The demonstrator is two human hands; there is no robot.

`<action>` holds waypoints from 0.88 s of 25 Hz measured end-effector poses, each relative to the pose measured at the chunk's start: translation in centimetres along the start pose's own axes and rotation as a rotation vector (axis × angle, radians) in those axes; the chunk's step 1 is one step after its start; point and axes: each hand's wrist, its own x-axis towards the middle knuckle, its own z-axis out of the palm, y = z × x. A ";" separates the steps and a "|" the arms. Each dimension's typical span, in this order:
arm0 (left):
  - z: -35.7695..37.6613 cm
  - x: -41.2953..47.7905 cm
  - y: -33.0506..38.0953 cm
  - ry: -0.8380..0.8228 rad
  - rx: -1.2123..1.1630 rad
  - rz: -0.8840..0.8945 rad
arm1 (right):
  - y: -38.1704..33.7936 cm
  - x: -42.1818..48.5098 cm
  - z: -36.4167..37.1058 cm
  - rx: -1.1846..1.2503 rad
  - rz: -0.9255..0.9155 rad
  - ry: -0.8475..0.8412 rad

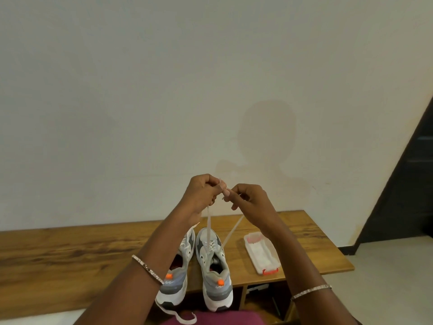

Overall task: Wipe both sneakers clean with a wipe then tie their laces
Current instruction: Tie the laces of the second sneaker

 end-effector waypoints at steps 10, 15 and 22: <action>-0.8 0.7 -0.4 -0.023 -0.181 -0.165 | 0.7 0.7 0.6 0.024 -0.011 -0.077; -1.1 1.5 -0.1 -0.021 -0.281 -0.141 | 1.6 1.2 0.3 0.293 0.040 -0.073; -3.9 3.9 -2.4 0.049 -0.647 -0.095 | 5.2 1.4 -2.5 1.173 0.350 0.206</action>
